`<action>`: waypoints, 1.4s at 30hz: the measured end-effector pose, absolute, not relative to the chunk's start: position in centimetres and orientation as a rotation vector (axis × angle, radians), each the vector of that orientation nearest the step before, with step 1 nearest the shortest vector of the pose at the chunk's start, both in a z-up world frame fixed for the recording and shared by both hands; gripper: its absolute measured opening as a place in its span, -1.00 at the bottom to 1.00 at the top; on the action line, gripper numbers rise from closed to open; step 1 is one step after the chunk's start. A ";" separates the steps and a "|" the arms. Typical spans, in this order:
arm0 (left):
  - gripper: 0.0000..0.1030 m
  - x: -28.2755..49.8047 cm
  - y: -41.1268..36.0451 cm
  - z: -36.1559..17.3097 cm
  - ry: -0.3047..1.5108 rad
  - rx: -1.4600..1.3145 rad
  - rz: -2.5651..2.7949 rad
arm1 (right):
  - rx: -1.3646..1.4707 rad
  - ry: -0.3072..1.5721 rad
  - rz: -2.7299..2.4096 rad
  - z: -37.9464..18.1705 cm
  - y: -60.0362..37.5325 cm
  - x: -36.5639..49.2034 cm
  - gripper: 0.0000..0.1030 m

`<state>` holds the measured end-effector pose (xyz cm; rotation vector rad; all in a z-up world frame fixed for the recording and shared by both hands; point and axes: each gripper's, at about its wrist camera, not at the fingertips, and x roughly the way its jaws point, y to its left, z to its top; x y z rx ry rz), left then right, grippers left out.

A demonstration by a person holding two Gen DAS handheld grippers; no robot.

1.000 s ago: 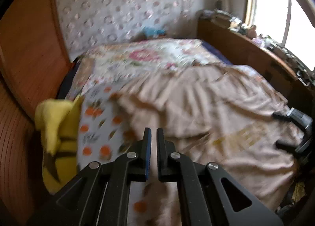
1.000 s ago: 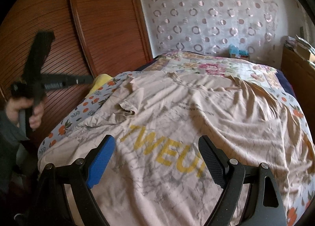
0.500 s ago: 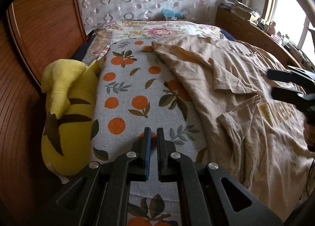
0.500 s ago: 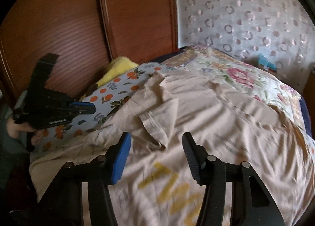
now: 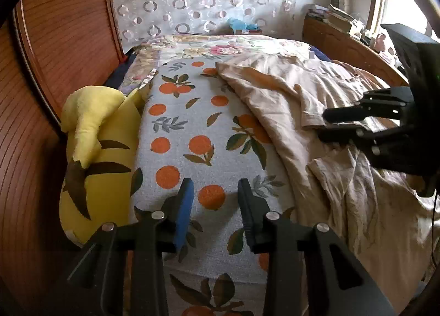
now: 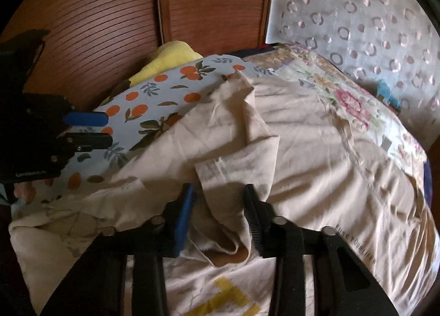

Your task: Fold small clothes

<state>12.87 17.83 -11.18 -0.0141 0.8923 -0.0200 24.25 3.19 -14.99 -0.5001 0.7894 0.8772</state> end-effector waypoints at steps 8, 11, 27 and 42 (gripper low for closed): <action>0.18 12.5 17.7 -10.8 0.899 -0.026 -0.018 | -0.359 0.758 0.744 -14.1 -0.4 25.4 -0.91; 0.35 11.9 17.5 -10.1 0.880 -0.031 -0.029 | -0.278 0.771 0.681 -13.5 -3.1 26.2 -0.90; 0.42 12.0 12.7 -8.0 0.846 -0.063 -0.137 | -0.238 0.820 0.648 -13.0 -10.3 25.9 0.01; 0.42 12.9 9.5 -8.8 0.867 -0.061 -0.202 | -0.272 0.873 0.489 -14.5 -22.7 21.3 0.03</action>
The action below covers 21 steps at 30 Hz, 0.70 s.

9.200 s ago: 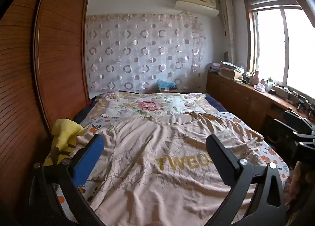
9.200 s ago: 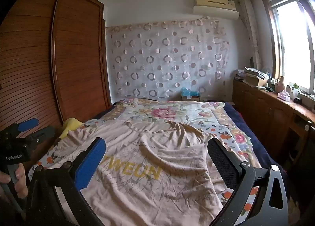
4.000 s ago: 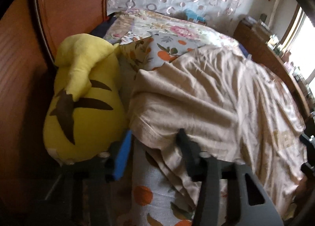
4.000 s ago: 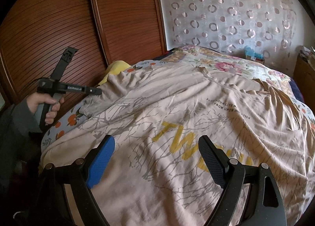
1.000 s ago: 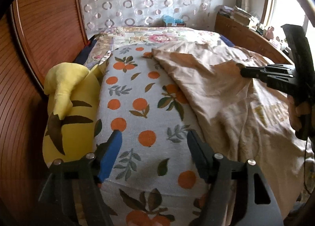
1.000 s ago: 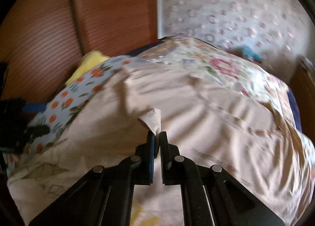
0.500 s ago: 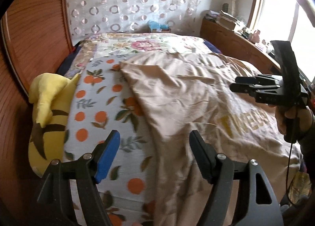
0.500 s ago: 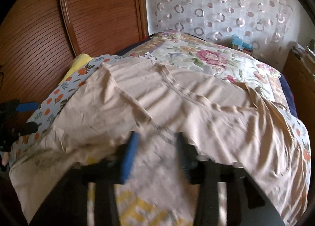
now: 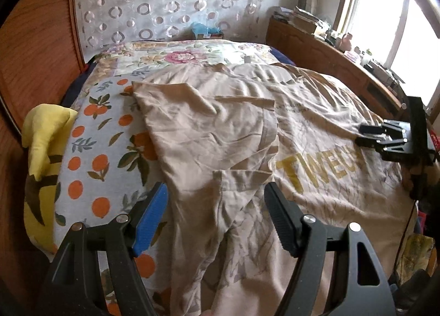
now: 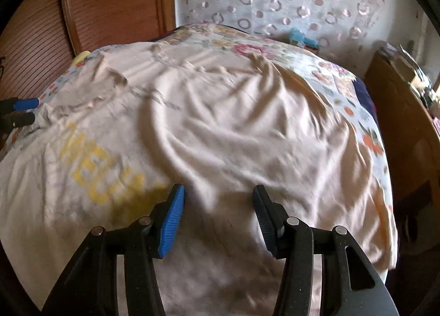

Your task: Fold small clothes

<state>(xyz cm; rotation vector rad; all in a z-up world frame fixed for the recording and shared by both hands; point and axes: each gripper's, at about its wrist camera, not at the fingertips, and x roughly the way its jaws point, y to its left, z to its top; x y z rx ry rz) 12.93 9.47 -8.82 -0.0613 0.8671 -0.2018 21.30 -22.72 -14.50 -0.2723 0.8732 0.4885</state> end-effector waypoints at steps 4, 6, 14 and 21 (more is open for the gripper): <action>0.41 13.6 9.5 -9.2 0.882 -0.086 -0.179 | -0.250 0.841 0.480 -14.6 -23.2 20.8 0.04; 0.32 13.7 9.5 -9.2 0.878 -0.097 -0.192 | -0.249 0.840 0.481 -14.6 -23.2 20.5 0.05; -0.23 13.5 8.9 -9.1 0.877 -0.099 -0.235 | -0.248 0.840 0.482 -14.7 -23.1 20.9 0.08; -0.26 13.6 8.5 -9.6 0.892 -0.100 -0.252 | -0.249 0.840 0.483 -14.8 -23.0 21.0 0.09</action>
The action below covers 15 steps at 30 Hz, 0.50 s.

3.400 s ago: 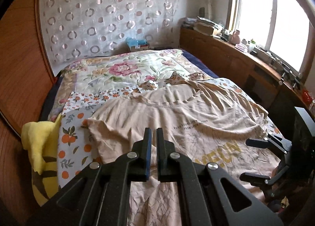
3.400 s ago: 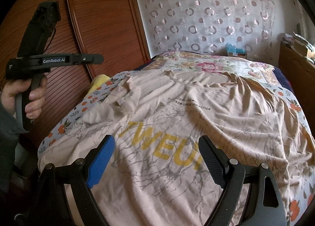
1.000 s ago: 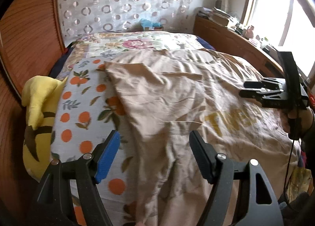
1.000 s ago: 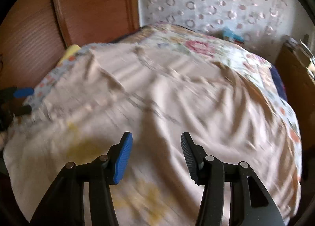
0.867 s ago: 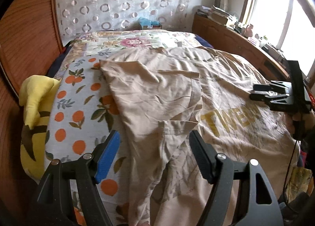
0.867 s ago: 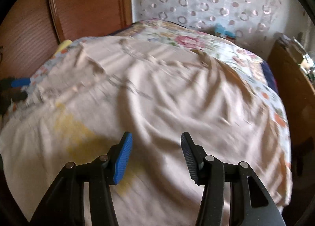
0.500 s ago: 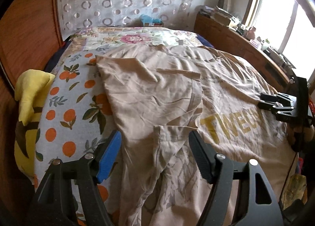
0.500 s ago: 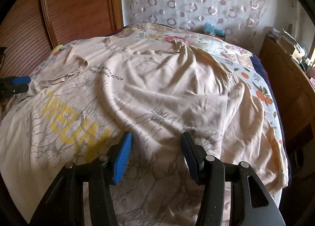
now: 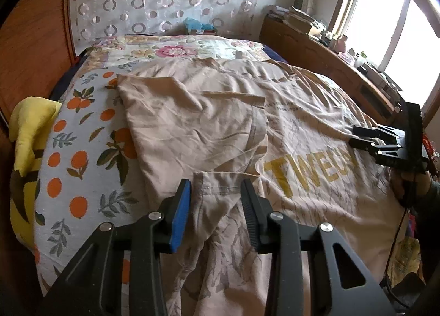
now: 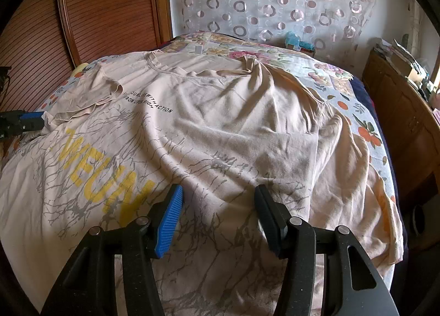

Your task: Fold small clothes

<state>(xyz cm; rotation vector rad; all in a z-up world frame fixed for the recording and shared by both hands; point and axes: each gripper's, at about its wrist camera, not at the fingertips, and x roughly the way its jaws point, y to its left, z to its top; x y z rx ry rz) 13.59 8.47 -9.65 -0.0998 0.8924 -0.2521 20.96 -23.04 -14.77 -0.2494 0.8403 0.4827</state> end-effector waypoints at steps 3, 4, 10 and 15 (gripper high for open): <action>-0.31 13.3 7.9 -9.6 0.900 -0.096 -0.282 | -0.249 0.840 0.483 -14.8 -23.0 20.9 0.09; -0.31 13.1 7.7 -9.5 0.902 -0.098 -0.295 | -0.249 0.840 0.483 -14.8 -23.0 21.0 0.10; -0.31 10.9 5.5 -9.2 0.911 -0.067 -0.369 | -0.250 0.840 0.483 -14.8 -23.1 20.9 0.10; -0.31 9.7 4.2 -9.3 0.903 -0.015 -0.350 | -0.250 0.840 0.484 -14.8 -23.1 20.9 0.11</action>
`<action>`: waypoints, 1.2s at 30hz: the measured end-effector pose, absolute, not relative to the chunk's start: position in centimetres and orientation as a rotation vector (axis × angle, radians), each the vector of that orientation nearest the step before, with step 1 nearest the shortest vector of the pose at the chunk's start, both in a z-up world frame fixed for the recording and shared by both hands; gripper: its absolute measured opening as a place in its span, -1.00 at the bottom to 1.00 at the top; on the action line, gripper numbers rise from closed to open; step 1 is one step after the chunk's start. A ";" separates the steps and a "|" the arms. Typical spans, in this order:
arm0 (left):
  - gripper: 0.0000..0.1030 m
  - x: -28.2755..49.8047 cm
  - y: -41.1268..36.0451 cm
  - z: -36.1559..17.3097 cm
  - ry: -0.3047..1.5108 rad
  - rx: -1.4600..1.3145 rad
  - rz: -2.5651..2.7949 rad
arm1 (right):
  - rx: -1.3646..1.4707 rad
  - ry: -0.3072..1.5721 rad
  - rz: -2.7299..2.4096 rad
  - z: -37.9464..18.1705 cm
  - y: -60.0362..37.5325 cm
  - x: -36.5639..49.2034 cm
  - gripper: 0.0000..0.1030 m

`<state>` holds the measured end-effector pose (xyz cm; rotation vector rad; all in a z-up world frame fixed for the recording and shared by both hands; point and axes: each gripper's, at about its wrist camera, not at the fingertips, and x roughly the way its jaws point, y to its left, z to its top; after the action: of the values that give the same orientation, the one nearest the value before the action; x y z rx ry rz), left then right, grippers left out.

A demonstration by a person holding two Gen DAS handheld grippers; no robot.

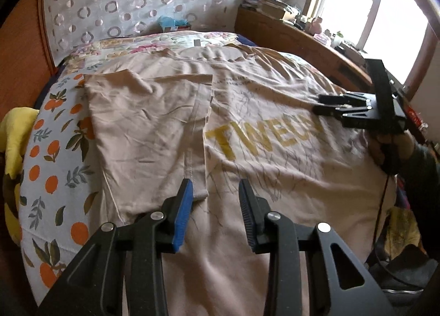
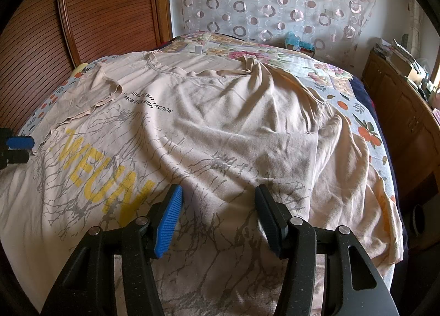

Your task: Fold small clothes

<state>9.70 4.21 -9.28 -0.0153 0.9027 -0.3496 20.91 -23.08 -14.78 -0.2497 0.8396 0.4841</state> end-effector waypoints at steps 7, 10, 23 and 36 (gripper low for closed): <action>-0.31 9.9 4.1 -10.0 0.896 0.022 -0.285 | -0.240 0.841 0.466 -14.9 -23.5 21.4 0.11; -0.31 9.9 4.2 -10.0 0.871 0.034 -0.249 | -0.175 0.802 0.448 -13.7 -25.1 20.6 0.11; -0.10 11.1 2.9 -10.5 0.870 0.053 -0.205 | -0.183 0.773 0.193 -12.5 -36.3 20.2 0.15; 0.31 11.2 0.8 -11.0 0.895 0.103 -0.231 | -0.161 0.855 0.183 -14.0 -38.2 22.5 -0.35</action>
<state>11.20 0.80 -10.96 0.1031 0.8953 -0.2315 22.50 -38.20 -14.03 -0.1615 0.8553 0.1826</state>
